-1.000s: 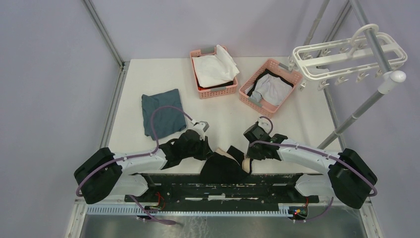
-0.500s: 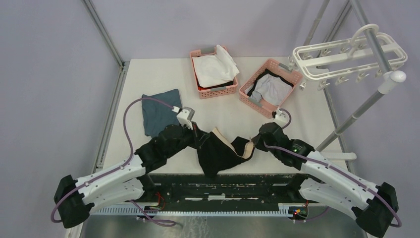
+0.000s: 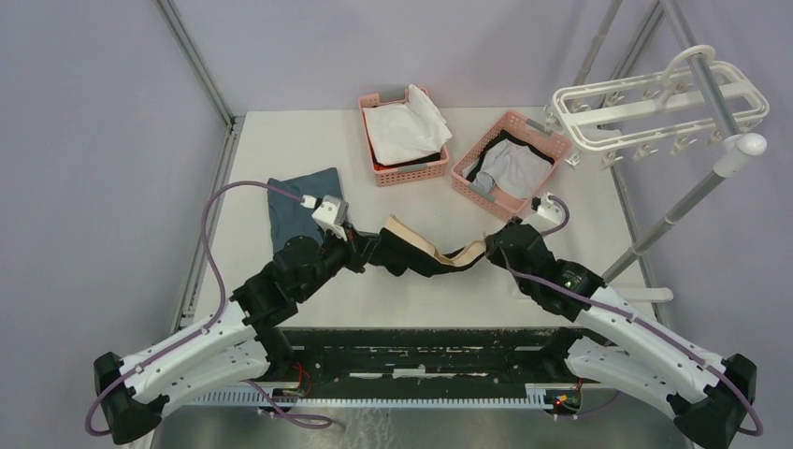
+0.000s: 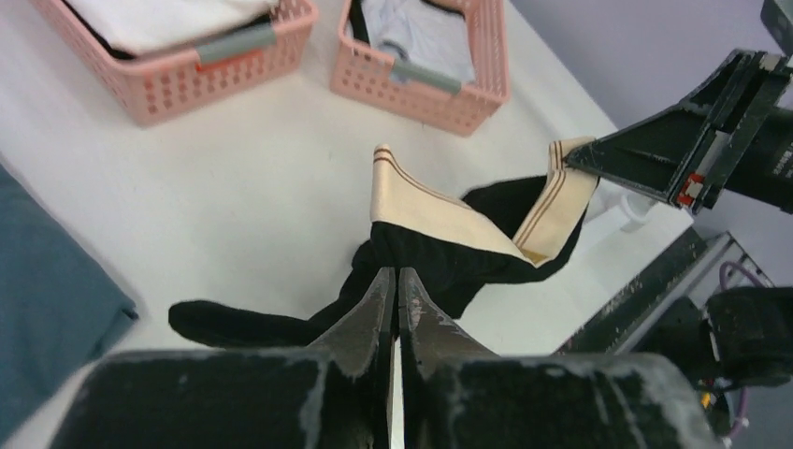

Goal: Clip the underwear to the hanger
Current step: Flatten out the underwear at the center of the board.

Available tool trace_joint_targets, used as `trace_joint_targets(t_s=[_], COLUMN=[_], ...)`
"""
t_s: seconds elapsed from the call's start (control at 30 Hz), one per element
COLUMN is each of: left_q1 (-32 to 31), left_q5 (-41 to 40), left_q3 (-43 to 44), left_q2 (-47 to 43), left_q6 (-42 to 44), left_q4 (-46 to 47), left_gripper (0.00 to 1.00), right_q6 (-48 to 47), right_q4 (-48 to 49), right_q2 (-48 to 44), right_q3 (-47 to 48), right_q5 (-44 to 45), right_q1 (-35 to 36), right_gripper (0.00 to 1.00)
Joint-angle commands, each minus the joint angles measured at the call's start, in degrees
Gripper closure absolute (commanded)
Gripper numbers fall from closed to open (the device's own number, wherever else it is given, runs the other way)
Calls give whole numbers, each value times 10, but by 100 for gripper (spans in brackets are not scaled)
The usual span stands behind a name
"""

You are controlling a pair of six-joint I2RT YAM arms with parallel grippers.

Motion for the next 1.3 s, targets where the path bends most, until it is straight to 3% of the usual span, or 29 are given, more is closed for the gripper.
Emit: trace_joint_targets(t_s=[0.0,0.17,0.3,0.47,0.67,0.93,1.27], left_q1=[-2,-3,-3,-2,-2,-1,36], left_q5=[44,56,18,41,76,-11,49], left_q3=[-75,-155,-137,-110,-91,-56,-36], left_q2=[-13,-73,-98,-38,105,166,244], left_q6=[-37,-119,-115,-88,-74,-136,-180], left_q4=[-3,5,-34,-34,1,-19,-8], left_gripper=[82,45,30,28,30,30,30], right_q6=[43,70,48,-54,-177,-175,-168], right_q4=[-49,-101,-140,-141,-112,-96,-86], right_q2=[-3,-48,-86,-63,4,36,37], right_q3=[-69,-128,-114,-69,-29,-41,-51], right_q5=[29,8,19,0,-88,-116,-127], right_q1=[-2,-2,-2,-2,-2,-2,-2], right_gripper=[70,38,23,21,21,23,24])
